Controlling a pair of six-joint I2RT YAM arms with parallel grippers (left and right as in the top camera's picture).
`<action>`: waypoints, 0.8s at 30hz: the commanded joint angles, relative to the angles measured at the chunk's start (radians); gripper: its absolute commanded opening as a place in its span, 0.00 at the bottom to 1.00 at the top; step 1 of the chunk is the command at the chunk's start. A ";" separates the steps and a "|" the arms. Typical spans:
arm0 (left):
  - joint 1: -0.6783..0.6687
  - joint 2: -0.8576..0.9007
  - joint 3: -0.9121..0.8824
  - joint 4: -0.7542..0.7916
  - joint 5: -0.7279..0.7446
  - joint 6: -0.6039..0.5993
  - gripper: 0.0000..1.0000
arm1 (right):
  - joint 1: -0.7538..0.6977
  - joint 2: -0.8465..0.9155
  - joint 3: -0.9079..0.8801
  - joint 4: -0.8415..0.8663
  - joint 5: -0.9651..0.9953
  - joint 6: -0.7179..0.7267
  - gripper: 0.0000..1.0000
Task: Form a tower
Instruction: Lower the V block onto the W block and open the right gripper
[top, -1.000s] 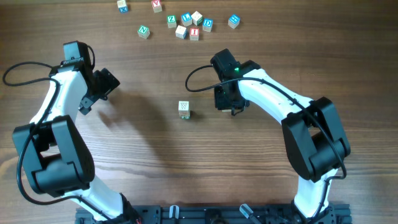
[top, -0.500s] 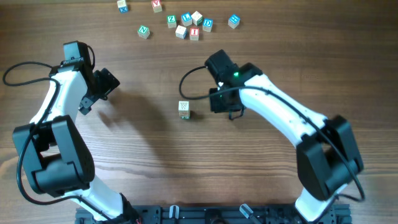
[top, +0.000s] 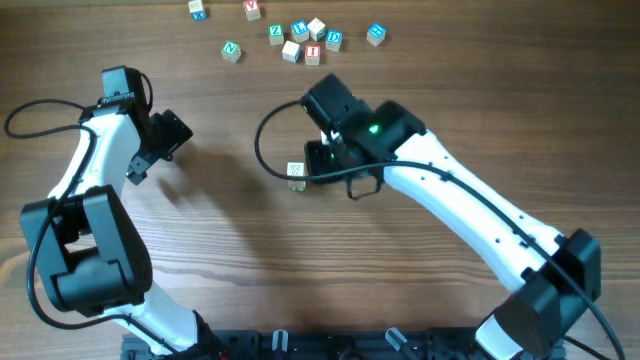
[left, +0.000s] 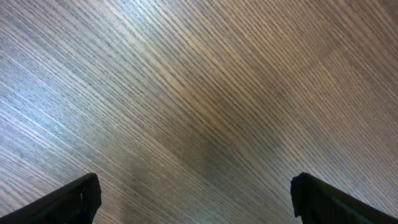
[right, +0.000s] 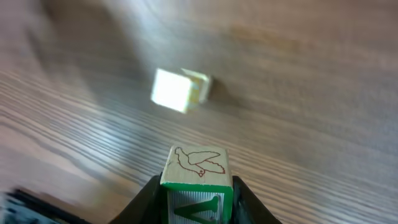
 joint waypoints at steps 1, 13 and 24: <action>0.007 -0.019 0.011 0.000 0.001 0.008 1.00 | -0.002 -0.020 0.051 0.049 -0.016 0.063 0.21; 0.007 -0.019 0.011 0.000 0.001 0.008 1.00 | 0.109 0.045 0.038 0.175 0.185 0.264 0.21; 0.007 -0.019 0.011 0.000 0.001 0.008 1.00 | 0.152 0.196 0.038 0.183 0.241 0.340 0.19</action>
